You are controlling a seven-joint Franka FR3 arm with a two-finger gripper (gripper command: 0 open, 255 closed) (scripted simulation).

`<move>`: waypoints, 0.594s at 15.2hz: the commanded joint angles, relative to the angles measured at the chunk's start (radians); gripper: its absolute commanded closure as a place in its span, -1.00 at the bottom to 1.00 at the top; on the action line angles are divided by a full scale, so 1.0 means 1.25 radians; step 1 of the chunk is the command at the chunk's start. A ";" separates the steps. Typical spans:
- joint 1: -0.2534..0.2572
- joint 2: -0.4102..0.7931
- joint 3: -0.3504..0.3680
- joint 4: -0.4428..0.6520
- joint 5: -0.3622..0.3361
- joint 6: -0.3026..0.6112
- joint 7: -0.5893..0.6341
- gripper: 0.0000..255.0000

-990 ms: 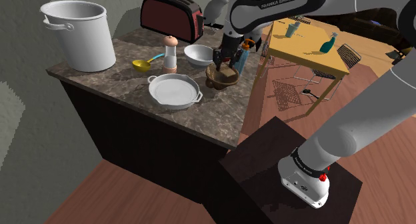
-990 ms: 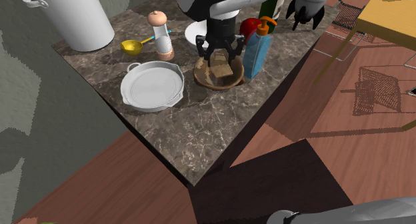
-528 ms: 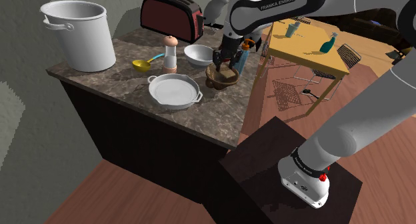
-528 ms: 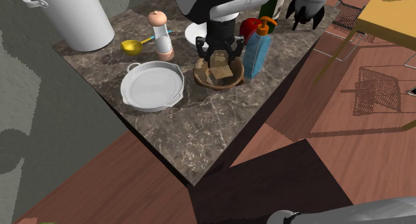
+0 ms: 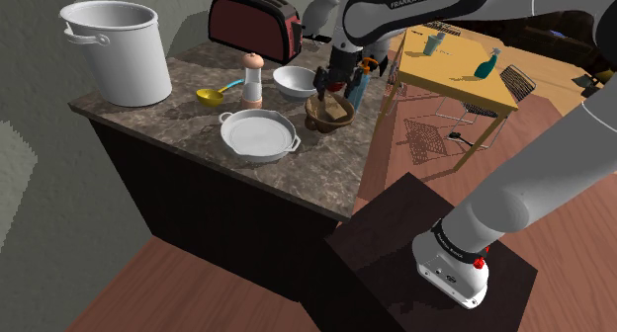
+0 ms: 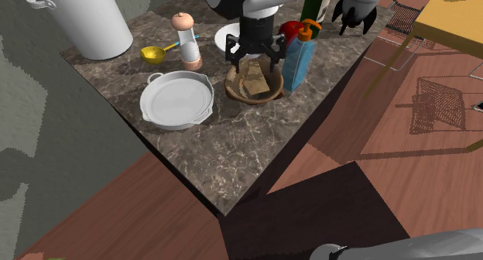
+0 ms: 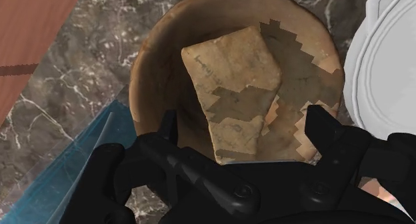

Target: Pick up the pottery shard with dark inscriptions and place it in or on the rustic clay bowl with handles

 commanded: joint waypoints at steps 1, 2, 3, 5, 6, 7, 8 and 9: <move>-0.001 -0.010 -0.001 0.041 0.002 -0.052 -0.003 -1.00; -0.001 -0.015 -0.001 0.057 0.002 -0.073 -0.004 -1.00; -0.001 -0.015 -0.001 0.057 0.002 -0.073 -0.004 -1.00; -0.001 -0.015 -0.001 0.057 0.002 -0.073 -0.004 -1.00; -0.001 -0.015 -0.001 0.057 0.002 -0.073 -0.004 -1.00; -0.001 -0.015 -0.001 0.057 0.002 -0.073 -0.004 -1.00; -0.001 -0.015 -0.001 0.057 0.002 -0.073 -0.004 -1.00; -0.001 -0.015 -0.001 0.057 0.002 -0.073 -0.004 -1.00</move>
